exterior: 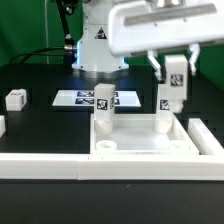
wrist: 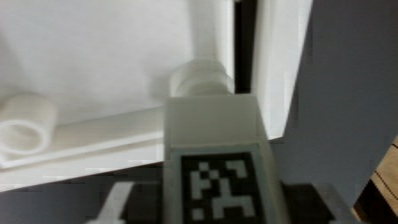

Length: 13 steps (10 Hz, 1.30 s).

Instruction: Assemble square table

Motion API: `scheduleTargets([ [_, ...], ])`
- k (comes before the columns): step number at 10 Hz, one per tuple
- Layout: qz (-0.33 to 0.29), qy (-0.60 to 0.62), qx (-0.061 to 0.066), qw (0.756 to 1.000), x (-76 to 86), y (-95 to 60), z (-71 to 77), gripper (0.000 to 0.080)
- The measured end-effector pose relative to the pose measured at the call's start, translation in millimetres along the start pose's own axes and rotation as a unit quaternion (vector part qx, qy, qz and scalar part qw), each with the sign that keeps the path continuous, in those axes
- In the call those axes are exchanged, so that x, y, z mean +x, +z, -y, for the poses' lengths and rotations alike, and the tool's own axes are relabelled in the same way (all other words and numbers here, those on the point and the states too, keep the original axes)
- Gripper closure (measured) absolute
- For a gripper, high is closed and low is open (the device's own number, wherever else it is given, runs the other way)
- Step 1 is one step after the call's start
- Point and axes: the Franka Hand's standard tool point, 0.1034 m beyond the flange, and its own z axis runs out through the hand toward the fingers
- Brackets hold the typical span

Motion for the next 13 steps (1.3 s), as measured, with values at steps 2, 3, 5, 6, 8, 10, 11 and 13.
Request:
scheduleTargets([
  [2, 0.008, 0.000, 0.006, 1.000, 9.1, 10.0, 11.4, 0.0509],
  [3, 0.017, 0.004, 0.007, 1.000, 13.1, 13.9, 16.3, 0.0509],
  [5, 0.017, 0.000, 0.003, 1.000, 16.5, 16.3, 15.1, 0.0509],
  [6, 0.017, 0.000, 0.003, 1.000, 15.8, 16.7, 15.0, 0.0509],
  [8, 0.013, -0.004, 0.002, 1.000, 15.2, 17.2, 14.2, 0.0509],
  [10, -0.008, -0.036, -0.009, 0.999, 21.3, 22.0, 7.4, 0.0509],
  [11, -0.018, -0.044, -0.011, 0.999, 36.2, 21.1, 5.3, 0.0509],
  [13, -0.020, -0.051, -0.016, 0.998, 31.5, 33.4, -1.4, 0.0509],
])
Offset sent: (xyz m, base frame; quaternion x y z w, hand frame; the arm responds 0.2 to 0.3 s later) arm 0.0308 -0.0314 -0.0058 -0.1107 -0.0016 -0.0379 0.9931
